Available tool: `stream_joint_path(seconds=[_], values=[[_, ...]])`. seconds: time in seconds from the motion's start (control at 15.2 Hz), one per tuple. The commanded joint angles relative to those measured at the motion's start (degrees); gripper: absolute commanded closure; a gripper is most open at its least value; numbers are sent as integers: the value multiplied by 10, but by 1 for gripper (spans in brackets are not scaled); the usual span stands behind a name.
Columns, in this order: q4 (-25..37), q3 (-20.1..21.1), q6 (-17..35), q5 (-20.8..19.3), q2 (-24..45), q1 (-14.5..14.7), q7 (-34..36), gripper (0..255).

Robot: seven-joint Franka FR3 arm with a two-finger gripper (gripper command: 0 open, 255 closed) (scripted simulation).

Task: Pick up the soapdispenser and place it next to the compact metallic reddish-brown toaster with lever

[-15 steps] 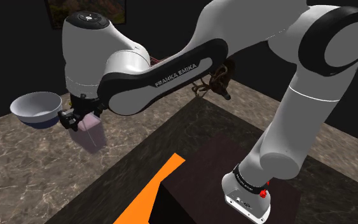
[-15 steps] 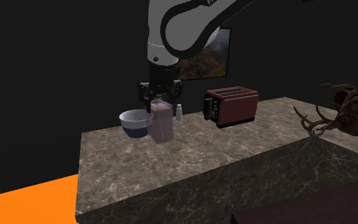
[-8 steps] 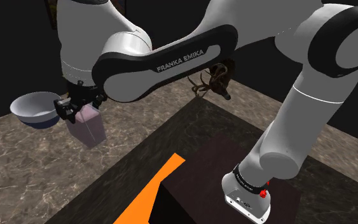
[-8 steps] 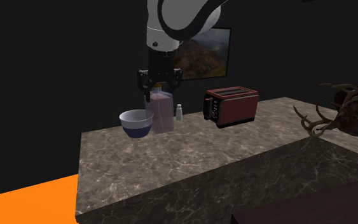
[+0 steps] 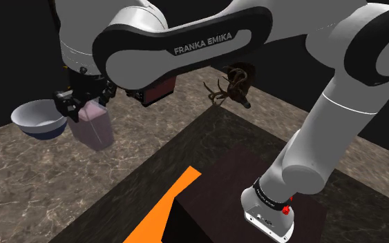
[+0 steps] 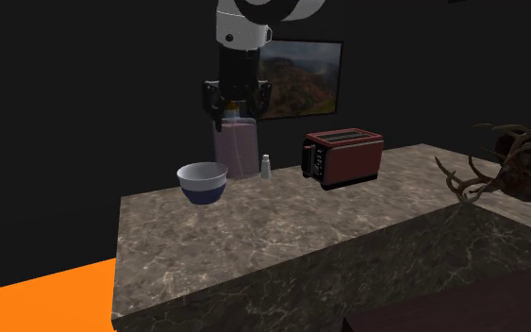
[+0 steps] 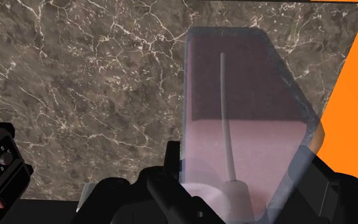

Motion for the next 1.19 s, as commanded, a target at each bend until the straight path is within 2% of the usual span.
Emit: stream_joint_path(seconds=[0.0, 0.46, 1.12], values=[[12, 1, -14, 5, -3, 0, -5, 255], [52, 3, -61, 17, -13, -1, -17, 255], [-20, -62, -27, 96, -80, -81, -186, 255]])
